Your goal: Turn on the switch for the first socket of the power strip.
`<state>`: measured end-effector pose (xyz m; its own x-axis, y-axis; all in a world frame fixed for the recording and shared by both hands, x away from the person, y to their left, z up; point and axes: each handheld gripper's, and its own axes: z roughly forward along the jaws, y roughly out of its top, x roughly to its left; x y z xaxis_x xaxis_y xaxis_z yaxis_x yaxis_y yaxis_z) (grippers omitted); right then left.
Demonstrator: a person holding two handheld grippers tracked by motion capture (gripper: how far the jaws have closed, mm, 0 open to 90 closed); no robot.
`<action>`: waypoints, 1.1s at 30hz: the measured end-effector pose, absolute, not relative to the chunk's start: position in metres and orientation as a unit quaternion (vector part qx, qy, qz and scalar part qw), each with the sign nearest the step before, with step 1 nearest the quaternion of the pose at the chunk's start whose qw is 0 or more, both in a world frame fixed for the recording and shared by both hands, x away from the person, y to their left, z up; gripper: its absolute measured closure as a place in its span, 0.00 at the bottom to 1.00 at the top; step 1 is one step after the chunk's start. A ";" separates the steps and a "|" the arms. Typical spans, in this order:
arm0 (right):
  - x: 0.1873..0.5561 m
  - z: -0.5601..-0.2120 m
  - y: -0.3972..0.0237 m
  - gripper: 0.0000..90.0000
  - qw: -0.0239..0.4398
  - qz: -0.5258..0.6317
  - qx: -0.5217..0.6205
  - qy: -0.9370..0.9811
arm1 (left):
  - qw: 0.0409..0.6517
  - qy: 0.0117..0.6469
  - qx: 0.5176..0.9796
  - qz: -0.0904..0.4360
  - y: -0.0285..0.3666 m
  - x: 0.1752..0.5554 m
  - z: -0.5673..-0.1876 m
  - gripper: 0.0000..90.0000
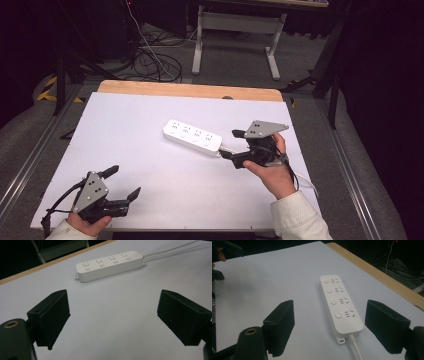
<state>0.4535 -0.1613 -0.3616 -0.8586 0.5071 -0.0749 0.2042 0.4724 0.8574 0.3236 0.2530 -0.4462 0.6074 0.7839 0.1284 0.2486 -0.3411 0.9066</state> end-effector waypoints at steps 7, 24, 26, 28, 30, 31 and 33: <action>0.439 -0.372 -0.182 0.23 0.156 0.488 0.193 0.837 | 0.467 0.337 0.764 0.292 0.254 0.323 -0.445 0.13; 0.417 -0.416 -0.217 0.22 0.144 0.508 0.211 0.823 | 0.477 0.339 0.757 0.293 0.255 0.322 -0.444 0.13; 0.415 -0.422 -0.219 0.20 0.142 0.508 0.212 0.823 | 0.479 0.339 0.756 0.292 0.255 0.322 -0.444 0.13; 0.413 -0.428 -0.222 0.18 0.138 0.508 0.209 0.824 | 0.477 0.341 0.756 0.291 0.255 0.322 -0.444 0.13; 0.412 -0.434 -0.223 0.15 0.138 0.503 0.210 0.827 | 0.474 0.341 0.757 0.292 0.255 0.322 -0.445 0.13; 0.411 -0.437 -0.224 0.14 0.137 0.500 0.212 0.828 | 0.474 0.342 0.757 0.291 0.254 0.322 -0.445 0.13; 0.409 -0.442 -0.226 0.12 0.139 0.497 0.219 0.828 | 0.473 0.341 0.758 0.291 0.255 0.322 -0.445 0.13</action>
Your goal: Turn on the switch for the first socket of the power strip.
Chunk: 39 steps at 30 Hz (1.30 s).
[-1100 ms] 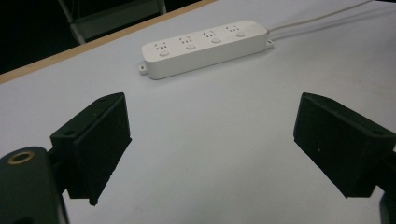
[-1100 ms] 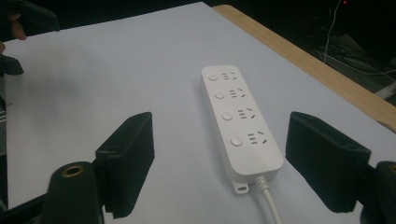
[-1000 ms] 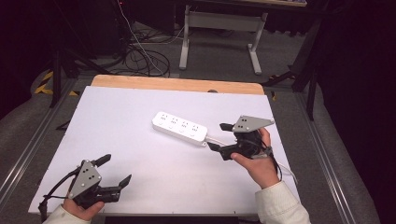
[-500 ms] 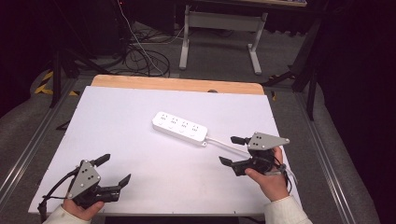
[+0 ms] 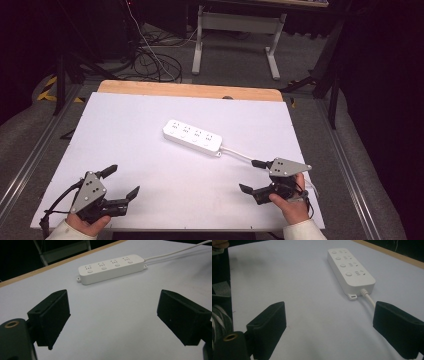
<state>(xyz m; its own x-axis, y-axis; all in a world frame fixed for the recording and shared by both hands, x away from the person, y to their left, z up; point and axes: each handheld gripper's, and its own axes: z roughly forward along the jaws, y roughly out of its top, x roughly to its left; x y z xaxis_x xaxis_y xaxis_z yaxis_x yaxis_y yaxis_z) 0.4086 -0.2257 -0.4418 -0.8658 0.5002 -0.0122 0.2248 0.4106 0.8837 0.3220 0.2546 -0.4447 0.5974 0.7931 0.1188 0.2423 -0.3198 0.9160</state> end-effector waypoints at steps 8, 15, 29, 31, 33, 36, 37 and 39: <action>0.403 -0.464 -0.232 0.10 0.128 0.484 0.256 0.827 | 0.468 0.343 0.762 0.288 0.256 0.324 -0.446 0.12; 0.401 -0.483 -0.238 0.11 0.105 0.467 0.277 0.833 | 0.465 0.345 0.764 0.285 0.256 0.325 -0.447 0.12; 0.394 -0.487 -0.232 0.11 0.120 0.444 0.283 0.842 | 0.450 0.354 0.771 0.278 0.257 0.331 -0.451 0.12; 0.393 -0.484 -0.232 0.11 0.141 0.446 0.278 0.839 | 0.452 0.362 0.768 0.272 0.258 0.332 -0.452 0.12; 0.392 -0.482 -0.235 0.11 0.150 0.454 0.281 0.832 | 0.456 0.369 0.765 0.266 0.260 0.334 -0.452 0.12; 0.391 -0.480 -0.239 0.11 0.158 0.464 0.285 0.824 | 0.462 0.369 0.762 0.263 0.263 0.335 -0.452 0.12; 0.391 -0.480 -0.240 0.11 0.157 0.465 0.284 0.823 | 0.461 0.365 0.765 0.264 0.263 0.334 -0.452 0.12; 0.391 -0.480 -0.240 0.11 0.159 0.468 0.281 0.823 | 0.456 0.358 0.768 0.271 0.261 0.333 -0.453 0.12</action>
